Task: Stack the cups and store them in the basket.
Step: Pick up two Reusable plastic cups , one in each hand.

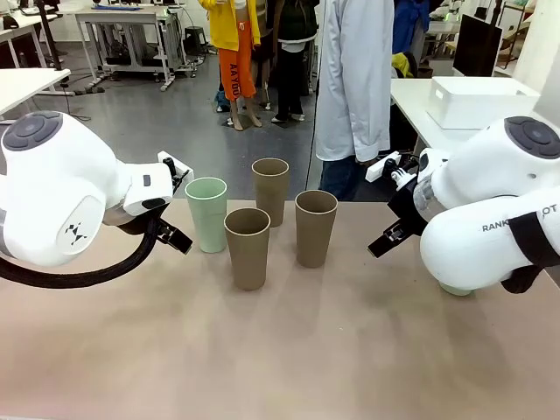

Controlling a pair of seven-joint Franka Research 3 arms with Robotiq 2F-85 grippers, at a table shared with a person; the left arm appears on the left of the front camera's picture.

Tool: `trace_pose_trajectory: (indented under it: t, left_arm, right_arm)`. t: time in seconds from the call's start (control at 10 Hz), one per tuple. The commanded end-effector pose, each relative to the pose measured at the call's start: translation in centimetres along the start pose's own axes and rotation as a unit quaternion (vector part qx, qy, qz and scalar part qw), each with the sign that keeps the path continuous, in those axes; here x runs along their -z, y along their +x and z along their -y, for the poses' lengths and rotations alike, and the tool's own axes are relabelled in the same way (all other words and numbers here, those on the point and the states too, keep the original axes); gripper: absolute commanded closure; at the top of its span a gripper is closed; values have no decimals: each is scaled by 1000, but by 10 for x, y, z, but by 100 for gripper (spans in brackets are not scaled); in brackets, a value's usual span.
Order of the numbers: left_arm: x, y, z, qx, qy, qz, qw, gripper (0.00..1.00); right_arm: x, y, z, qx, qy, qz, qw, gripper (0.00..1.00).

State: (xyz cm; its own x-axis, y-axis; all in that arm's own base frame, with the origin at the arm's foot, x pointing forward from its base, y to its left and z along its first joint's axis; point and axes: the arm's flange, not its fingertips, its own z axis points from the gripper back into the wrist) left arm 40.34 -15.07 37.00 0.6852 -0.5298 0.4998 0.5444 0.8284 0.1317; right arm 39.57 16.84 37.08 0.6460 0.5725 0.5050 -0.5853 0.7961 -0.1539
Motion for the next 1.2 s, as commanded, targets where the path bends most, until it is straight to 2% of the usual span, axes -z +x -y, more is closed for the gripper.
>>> trace_pose_trajectory:
  t: [0.0, 0.4, 0.6, 0.8, 0.9, 1.0, 1.1]
  left_arm:
    - [0, 0, 0, 0, 0, 0, 1000, 0]
    - [0, 0, 0, 0, 0, 0, 1000, 0]
    - [-53, 35, -25, 3, -39, 8, 999, 0]
    - [-113, 55, -50, 26, -95, 13, 995, 0]
    - [-136, 56, -63, 49, -128, 12, 990, 0]
    - [-158, 49, -81, 81, -151, 8, 985, 0]
    - [-173, 36, -102, 120, -167, 3, 979, 0]
  right_arm:
    - [0, 0, 0, 0, 0, 0, 1000, 0]
    - [0, 0, 0, 0, 0, 0, 1000, 0]
    - [-45, 36, 26, 7, 28, 2, 1000, 0]
    - [-89, 61, 46, -2, 49, 27, 998, 0]
    - [-113, 63, 57, -9, 64, 36, 997, 0]
    - [-151, 53, 80, -23, 95, 53, 994, 0]
    - [-171, 41, 98, -31, 122, 52, 991, 0]
